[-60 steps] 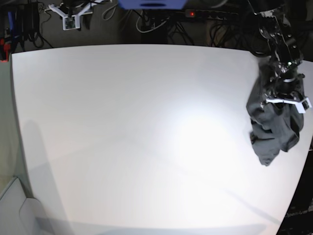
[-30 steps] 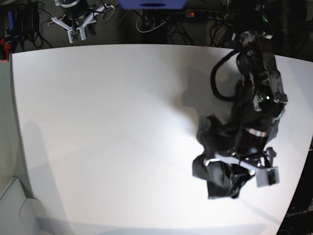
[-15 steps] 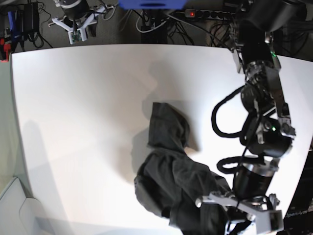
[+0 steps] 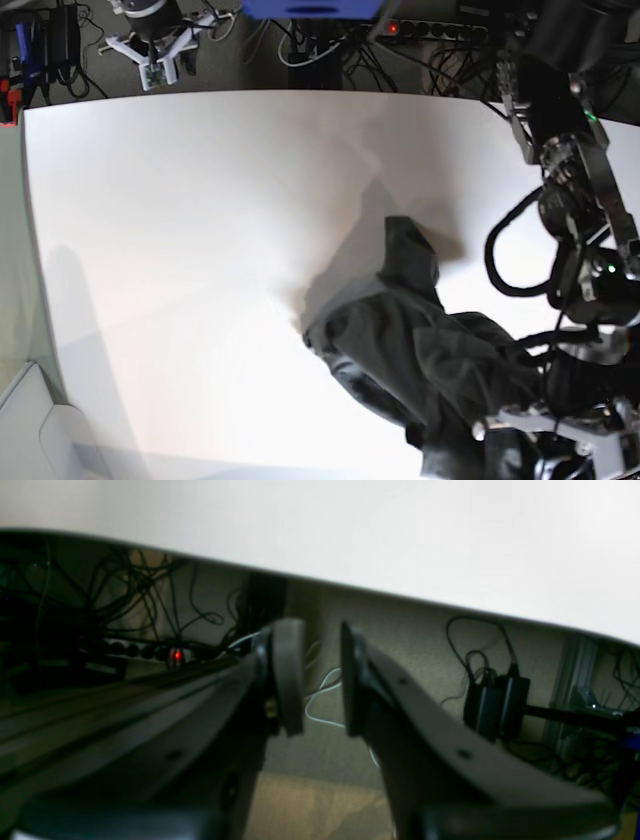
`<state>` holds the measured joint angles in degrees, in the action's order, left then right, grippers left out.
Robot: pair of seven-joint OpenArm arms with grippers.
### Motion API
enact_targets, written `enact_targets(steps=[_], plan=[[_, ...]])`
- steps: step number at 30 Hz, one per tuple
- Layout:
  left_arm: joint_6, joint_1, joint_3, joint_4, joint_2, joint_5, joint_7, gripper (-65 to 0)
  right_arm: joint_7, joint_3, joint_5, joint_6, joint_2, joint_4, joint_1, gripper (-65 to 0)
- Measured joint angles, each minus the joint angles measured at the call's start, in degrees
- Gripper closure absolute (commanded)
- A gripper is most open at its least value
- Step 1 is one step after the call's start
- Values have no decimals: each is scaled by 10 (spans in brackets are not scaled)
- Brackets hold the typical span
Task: Layout the t-shirt on the table in an organized manner, then fold the t-shirt properly
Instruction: 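Lift the t-shirt with the left gripper and drag it across the table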
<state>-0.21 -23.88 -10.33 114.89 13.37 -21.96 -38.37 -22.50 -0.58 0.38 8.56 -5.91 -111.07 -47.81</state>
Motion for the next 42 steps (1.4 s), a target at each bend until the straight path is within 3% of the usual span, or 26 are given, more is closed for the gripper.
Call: enact_targets(steps=[7,11,14,17,22,31,33,36,40,42], plan=[[0,0,-63,0,43,-2,0,-4,0,0,0,0,1,0,0,-147],[1,-1,-90,-2,92,-62,0,-4,0,0,0,0,0,0,0,-146],[3,-5,-82,-3,117,-96,6,-4,0,0,0,0,1,0,0,-146],[7,0,-29,-4,114,-99,9,-4,0,0,0,0,1,-1,0,-146],[5,28,57,-18,37,-98,9,-4,0,0,0,0,1,-1,0,-146],[2,43,226,-69,-118,-8,2,-18,0,0,0,0,1,0,-5,-146],[0,43,244,-67,-140,-3,2,-65,0,0,0,0,0,0,-5,-146],[-3,45,253,-53,-153,-13,11,-208,0,3,0,0,1,0,-5,-146],[4,59,249,-61,-150,-3,6,-519,-4,1,0,0,18,0,-5,-146],[0,57,249,-61,-139,-3,13,-631,-16,2,0,0,20,0,-3,-146]])
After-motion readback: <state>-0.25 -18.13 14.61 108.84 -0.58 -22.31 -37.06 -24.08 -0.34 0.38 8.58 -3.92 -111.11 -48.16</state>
